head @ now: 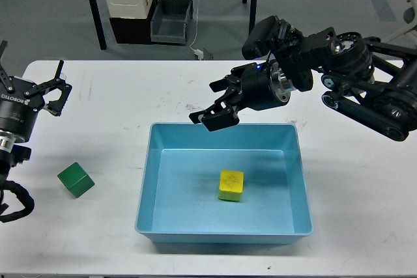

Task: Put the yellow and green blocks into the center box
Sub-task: 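Withdraw the right gripper from the bin back to its side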

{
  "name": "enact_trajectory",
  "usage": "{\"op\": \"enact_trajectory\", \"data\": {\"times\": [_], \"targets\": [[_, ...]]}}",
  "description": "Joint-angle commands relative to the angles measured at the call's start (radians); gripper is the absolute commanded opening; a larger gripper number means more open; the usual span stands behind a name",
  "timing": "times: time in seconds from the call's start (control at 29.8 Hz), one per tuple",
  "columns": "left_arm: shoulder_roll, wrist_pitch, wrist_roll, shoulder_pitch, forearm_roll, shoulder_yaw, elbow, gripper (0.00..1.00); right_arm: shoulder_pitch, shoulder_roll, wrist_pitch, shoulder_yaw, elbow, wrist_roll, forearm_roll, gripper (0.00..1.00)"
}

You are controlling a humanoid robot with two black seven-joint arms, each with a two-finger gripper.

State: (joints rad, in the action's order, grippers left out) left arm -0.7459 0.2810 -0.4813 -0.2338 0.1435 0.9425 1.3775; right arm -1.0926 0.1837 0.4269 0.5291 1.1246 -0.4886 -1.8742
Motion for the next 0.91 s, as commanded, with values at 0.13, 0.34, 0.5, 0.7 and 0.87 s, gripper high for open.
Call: {"op": "enact_trajectory", "data": {"times": [0.13,0.34,0.5,0.7,0.87], "targets": [[-0.133,0.036,0.174,-0.070,-0.076,-0.001,-0.067,1.00,0.267,-0.093,-0.144,0.296,0.081,0.000,0.122,1.00],[-0.181,0.107,0.170,-0.179,-0.436,0.002,-0.071,1.00,0.454,-0.173,-0.184,0.567,0.107,0.000,0.303,1.00],[-0.231,0.104,0.159,-0.252,-0.821,0.006,-0.071,1.00,0.624,-0.184,-0.184,0.748,0.217,0.039,0.636,1.00],[-0.228,0.092,0.070,-0.315,-1.116,0.012,-0.069,1.00,0.773,-0.184,-0.192,0.911,0.256,0.309,0.771,1.00],[-0.221,0.035,-0.007,-0.329,-1.288,-0.001,-0.035,1.00,0.901,-0.184,-0.194,0.950,0.284,0.358,0.996,1.00]]}}
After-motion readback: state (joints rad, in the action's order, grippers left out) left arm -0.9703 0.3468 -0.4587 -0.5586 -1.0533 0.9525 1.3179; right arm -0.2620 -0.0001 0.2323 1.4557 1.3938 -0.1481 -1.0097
